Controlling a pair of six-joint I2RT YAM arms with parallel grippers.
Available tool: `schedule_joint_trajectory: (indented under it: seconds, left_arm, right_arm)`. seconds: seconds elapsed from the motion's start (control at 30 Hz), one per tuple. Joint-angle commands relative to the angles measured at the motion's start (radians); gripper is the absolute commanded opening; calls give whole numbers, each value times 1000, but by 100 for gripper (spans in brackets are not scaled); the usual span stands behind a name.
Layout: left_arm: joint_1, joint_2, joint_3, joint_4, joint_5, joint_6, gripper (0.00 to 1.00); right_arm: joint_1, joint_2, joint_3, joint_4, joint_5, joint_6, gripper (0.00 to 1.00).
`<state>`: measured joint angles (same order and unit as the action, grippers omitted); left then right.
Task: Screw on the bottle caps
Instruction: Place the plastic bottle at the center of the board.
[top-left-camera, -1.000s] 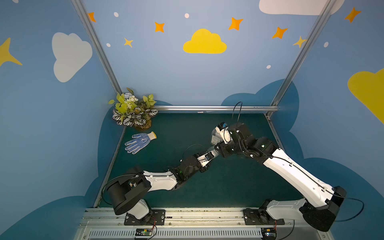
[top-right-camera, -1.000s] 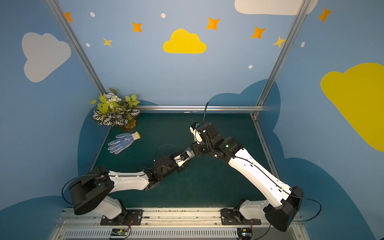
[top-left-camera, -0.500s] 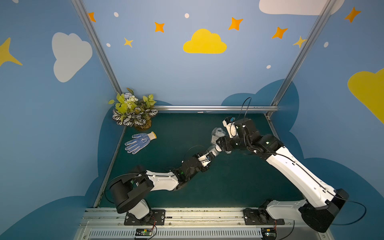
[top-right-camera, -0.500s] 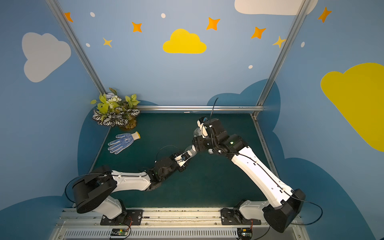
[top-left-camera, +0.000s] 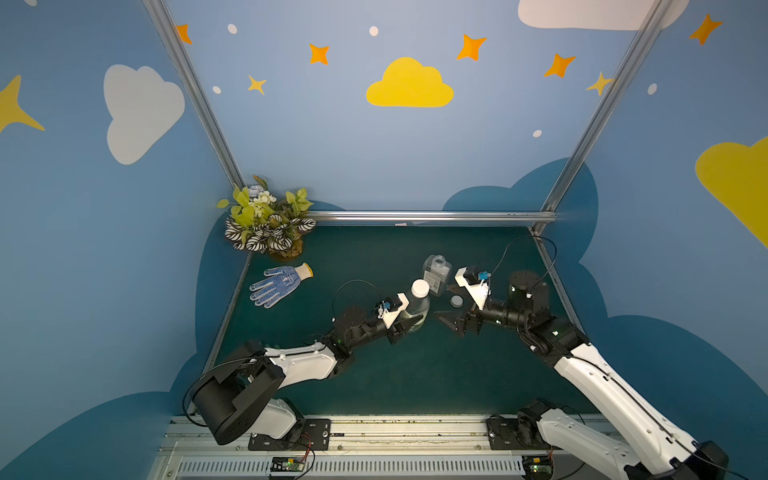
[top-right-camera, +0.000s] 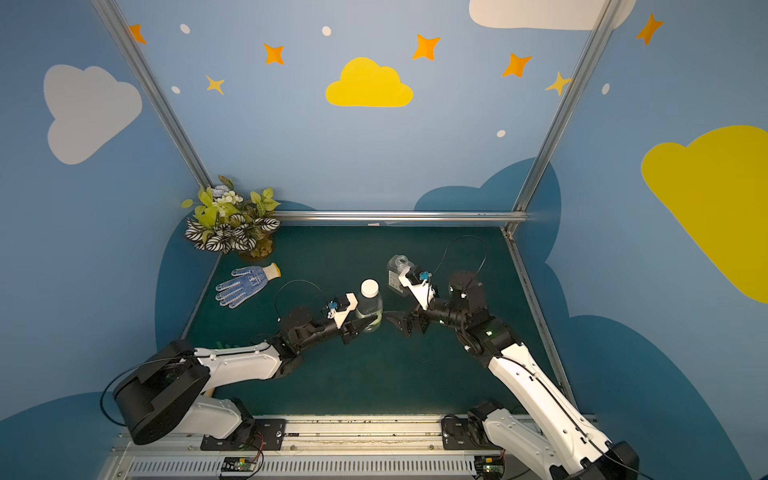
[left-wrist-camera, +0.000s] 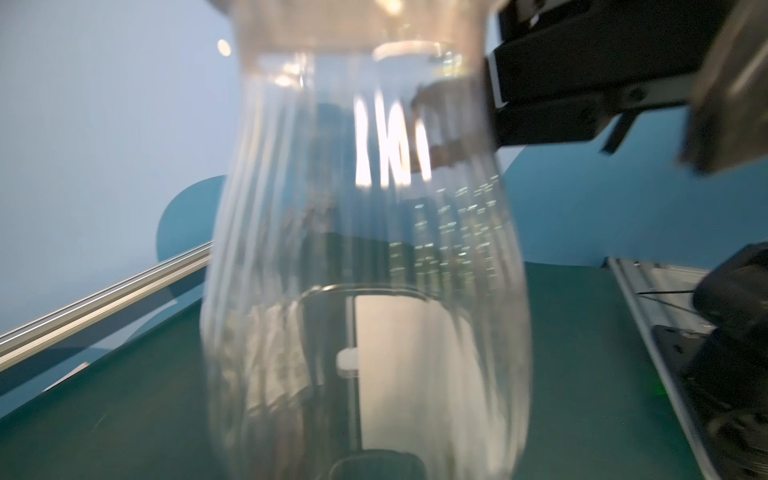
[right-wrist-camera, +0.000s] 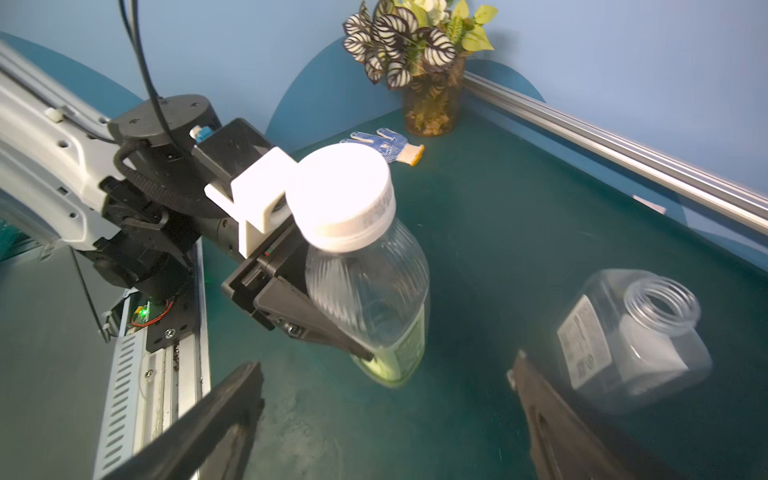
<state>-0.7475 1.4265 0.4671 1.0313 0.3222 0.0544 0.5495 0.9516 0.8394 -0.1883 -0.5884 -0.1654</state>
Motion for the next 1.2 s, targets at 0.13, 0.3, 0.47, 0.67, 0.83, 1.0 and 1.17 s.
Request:
schedule_joint_trajectory:
  seconds: [0.13, 0.3, 0.47, 0.67, 0.83, 1.0, 1.17]
  left_arm:
    - [8, 26, 35, 81, 194, -88, 21]
    - [8, 30, 41, 77, 206, -93, 22]
    - [11, 29, 41, 74, 213, -90, 24]
    - [15, 33, 44, 78, 216, -96, 27]
    - [16, 37, 45, 73, 216, -91, 34]
    - [19, 45, 35, 74, 202, -80, 53]
    - [28, 48, 8, 73, 178, -72, 73]
  right_arm:
    - [91, 104, 100, 61, -132, -202, 98]
    - [102, 143, 115, 42, -122, -224, 98]
    - [105, 170, 118, -3, -139, -245, 85]
    - [104, 197, 138, -82, -133, -276, 55]
    - [102, 200, 146, -91, -110, -273, 47]
    - [101, 197, 152, -87, -38, -258, 46]
    - [99, 212, 140, -22, 55, -225, 46]
